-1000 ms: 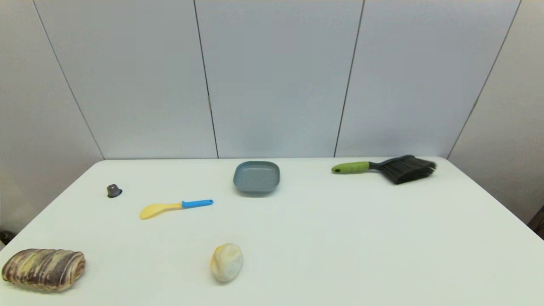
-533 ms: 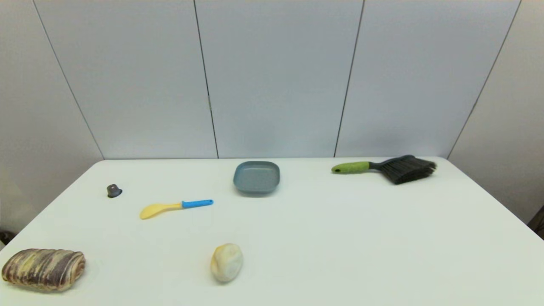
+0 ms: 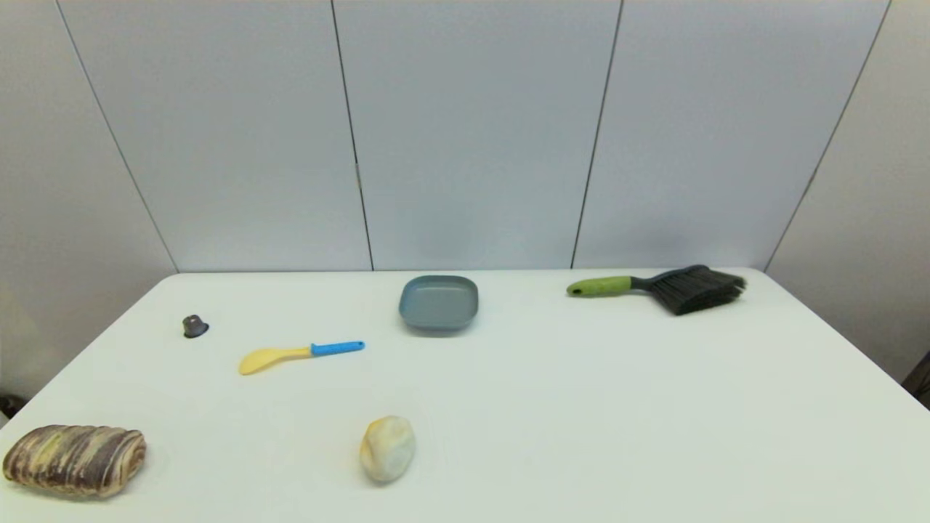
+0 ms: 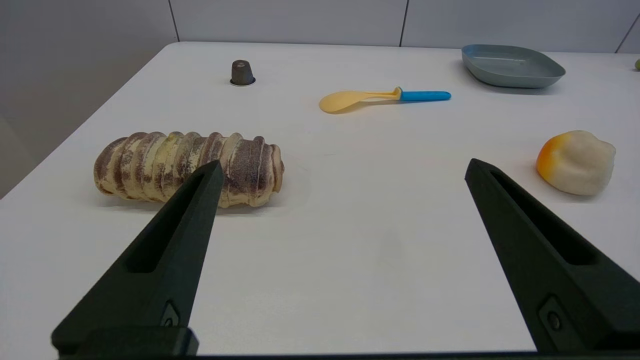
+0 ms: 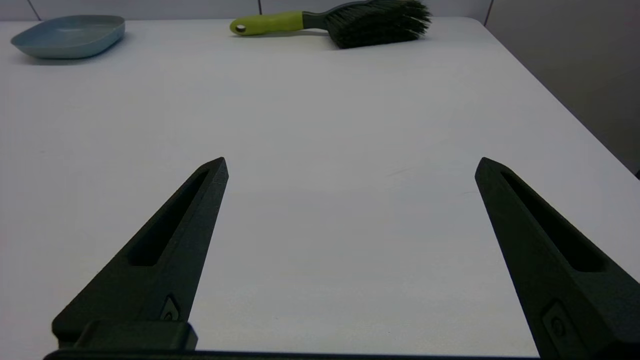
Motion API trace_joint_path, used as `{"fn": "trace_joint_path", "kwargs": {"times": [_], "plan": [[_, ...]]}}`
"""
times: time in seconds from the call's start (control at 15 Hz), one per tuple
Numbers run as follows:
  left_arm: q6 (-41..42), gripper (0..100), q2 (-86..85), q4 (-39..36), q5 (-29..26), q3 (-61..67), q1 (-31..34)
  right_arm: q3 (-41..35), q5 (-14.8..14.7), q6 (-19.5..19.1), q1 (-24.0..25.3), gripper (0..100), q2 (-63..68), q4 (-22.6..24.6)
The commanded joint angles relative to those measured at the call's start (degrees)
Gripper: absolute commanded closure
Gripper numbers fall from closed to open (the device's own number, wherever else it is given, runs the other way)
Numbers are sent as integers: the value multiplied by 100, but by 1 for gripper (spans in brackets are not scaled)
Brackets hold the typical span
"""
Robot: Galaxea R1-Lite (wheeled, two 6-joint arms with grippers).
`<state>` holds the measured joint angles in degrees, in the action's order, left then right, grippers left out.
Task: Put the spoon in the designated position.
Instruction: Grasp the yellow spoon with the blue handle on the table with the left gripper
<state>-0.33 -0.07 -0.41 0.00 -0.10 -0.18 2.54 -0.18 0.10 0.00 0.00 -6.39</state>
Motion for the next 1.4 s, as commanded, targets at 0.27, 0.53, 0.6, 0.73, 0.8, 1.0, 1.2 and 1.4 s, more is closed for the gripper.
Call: {"fn": "trace_joint_path", "kwargs": {"times": [0.27, 0.53, 0.6, 0.73, 0.8, 1.0, 1.2, 1.4], "plan": [[-2, 0, 78, 235, 26, -78, 1, 1, 1, 8, 0, 0, 9, -3], [209, 0, 1484, 244, -9, -658, 9, 1, 1, -1, 0, 0, 9, -3], [235, 0, 1800, 244, -18, -799, 9, 1, 1, 8, 0, 0, 9, -3], [253, 0, 2240, 191, 18, -948, -26, 1, 1, 8, 0, 0, 9, -3], [270, 0, 2477, 129, 0, -1142, -26, 1, 1, -1, 0, 0, 9, -3], [1237, 0, 3549, 147, -9, -1897, -43, 1, 1, -1, 0, 0, 9, -3], [1676, 0, 4446, 112, -88, -2337, -368, 1, 1, 8, 0, 0, 9, -3], [1826, 0, 5175, 164, -606, -2768, -404, 1, 1, 8, 0, 0, 9, -3]]}}
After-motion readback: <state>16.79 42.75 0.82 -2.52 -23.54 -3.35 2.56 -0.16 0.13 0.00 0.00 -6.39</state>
